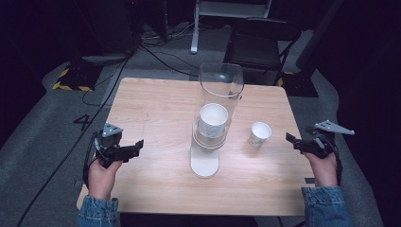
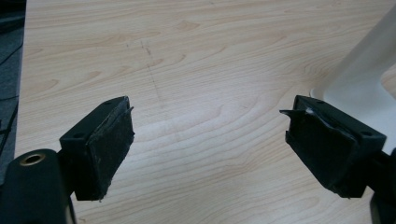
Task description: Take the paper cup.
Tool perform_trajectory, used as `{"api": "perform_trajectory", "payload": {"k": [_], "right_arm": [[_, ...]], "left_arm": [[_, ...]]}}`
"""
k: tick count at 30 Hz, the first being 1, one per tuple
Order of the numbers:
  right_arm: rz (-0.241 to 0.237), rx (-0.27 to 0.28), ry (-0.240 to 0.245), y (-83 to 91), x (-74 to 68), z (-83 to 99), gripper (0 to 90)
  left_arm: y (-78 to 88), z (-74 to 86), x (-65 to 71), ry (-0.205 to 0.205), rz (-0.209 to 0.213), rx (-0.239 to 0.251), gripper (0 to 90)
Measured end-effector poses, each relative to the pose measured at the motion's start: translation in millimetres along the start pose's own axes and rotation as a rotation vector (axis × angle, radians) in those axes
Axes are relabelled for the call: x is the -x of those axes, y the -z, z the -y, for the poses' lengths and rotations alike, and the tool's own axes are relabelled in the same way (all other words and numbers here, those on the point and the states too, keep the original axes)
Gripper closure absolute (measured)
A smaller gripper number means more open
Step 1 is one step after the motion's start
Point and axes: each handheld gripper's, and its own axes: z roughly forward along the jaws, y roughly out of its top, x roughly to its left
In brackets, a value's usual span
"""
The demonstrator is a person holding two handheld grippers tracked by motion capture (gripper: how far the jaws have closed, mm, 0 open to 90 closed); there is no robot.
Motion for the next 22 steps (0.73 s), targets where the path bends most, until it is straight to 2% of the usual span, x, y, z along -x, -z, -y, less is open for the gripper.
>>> {"api": "perform_trajectory", "payload": {"k": [2,6,9,12,18,22], "right_arm": [[0.044,0.012,-0.012,5.0,8.6,2.1,10.2],[0.111,0.018,-0.089,10.1,24.7,8.2,15.5],[0.139,0.013,-0.135,13.3,33.4,12.3,15.5],[0.167,0.017,-0.153,15.2,37.6,14.2,15.5],[0.178,0.024,-0.169,15.9,37.7,14.1,15.6],[0.155,0.025,-0.152,12.8,32.7,13.6,15.5]], "left_arm": [[-1.2,0.9,-2.2,0.002,-0.009,0.004,15.1],[-3.2,3.3,-6.6,0.008,-0.013,0.007,15.1],[-5.3,5.4,-10.5,0.012,-0.023,0.01,15.1],[-6.8,6.7,-12.9,0.012,-0.029,0.016,15.1],[-8.2,8.7,-16.1,0.023,-0.032,0.018,15.2],[-9.4,7.8,-17.0,0.023,-0.032,0.024,15.1]]}}
